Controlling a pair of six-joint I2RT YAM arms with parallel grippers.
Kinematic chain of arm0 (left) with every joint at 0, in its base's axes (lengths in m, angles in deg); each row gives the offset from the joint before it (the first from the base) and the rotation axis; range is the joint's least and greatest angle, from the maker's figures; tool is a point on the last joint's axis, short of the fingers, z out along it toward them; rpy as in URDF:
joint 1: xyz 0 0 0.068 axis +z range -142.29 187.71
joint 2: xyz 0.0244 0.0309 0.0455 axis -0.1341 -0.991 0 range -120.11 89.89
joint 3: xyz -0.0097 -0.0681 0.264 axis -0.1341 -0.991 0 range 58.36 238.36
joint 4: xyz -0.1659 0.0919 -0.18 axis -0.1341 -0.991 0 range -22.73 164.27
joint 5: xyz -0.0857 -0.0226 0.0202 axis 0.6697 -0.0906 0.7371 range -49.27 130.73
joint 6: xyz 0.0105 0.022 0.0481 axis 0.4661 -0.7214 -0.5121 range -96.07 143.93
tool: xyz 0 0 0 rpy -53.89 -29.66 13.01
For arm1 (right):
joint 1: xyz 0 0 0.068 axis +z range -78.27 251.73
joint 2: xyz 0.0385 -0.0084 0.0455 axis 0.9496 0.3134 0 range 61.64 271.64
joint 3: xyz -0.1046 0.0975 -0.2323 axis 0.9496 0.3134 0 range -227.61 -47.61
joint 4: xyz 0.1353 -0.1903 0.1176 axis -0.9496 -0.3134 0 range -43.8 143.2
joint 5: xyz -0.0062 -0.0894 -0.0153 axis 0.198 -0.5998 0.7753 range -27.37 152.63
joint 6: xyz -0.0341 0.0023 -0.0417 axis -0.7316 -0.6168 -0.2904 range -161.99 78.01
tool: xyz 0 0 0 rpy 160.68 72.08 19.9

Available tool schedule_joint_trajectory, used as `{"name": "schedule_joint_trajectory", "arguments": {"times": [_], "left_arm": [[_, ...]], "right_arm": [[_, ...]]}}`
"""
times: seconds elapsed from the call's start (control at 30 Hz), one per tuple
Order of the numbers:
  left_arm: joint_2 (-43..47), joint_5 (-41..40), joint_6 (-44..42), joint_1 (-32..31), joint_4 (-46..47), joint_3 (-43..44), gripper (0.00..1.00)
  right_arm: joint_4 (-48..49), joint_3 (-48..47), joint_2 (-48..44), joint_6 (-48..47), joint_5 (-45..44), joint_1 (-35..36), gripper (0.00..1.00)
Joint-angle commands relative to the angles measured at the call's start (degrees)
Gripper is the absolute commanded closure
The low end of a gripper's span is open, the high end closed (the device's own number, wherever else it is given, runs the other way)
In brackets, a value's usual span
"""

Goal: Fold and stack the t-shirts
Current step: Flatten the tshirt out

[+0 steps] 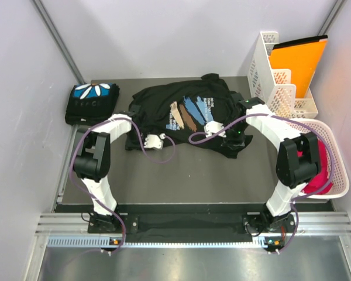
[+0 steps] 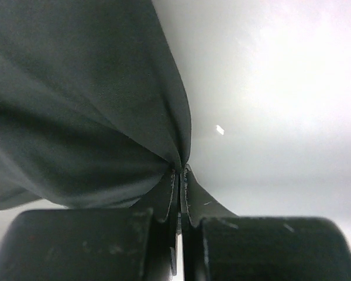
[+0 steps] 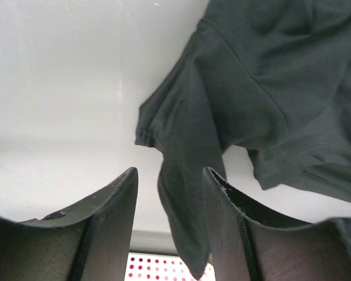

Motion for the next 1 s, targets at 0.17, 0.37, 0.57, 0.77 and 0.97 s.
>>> {"name": "schedule_joint_trajectory", "arguments": {"times": [0.17, 0.37, 0.57, 0.77, 0.97], "left_arm": [[-0.40, -4.14, -3.16, 3.21, -13.47, 5.61, 1.00], [-1.19, -6.25, -2.89, 3.47, -15.40, 8.16, 1.00], [-1.19, -6.51, -2.28, 4.18, -15.58, 8.52, 1.00], [-0.14, -5.46, -1.48, 4.18, -15.49, 7.64, 1.00], [0.13, -5.02, -1.49, 4.09, -14.52, 6.76, 1.00]], "right_arm": [[-1.39, 2.66, 2.78, -0.90, 4.83, 0.93, 0.49], [1.43, 4.94, 5.59, 0.24, 5.27, 3.13, 0.47], [2.92, 4.59, 7.52, 1.12, 6.15, 4.01, 0.46], [6.61, 5.73, 6.57, 2.09, 1.94, 4.01, 0.46], [10.49, 6.37, 2.26, -1.07, -6.50, 2.78, 0.47]]}}
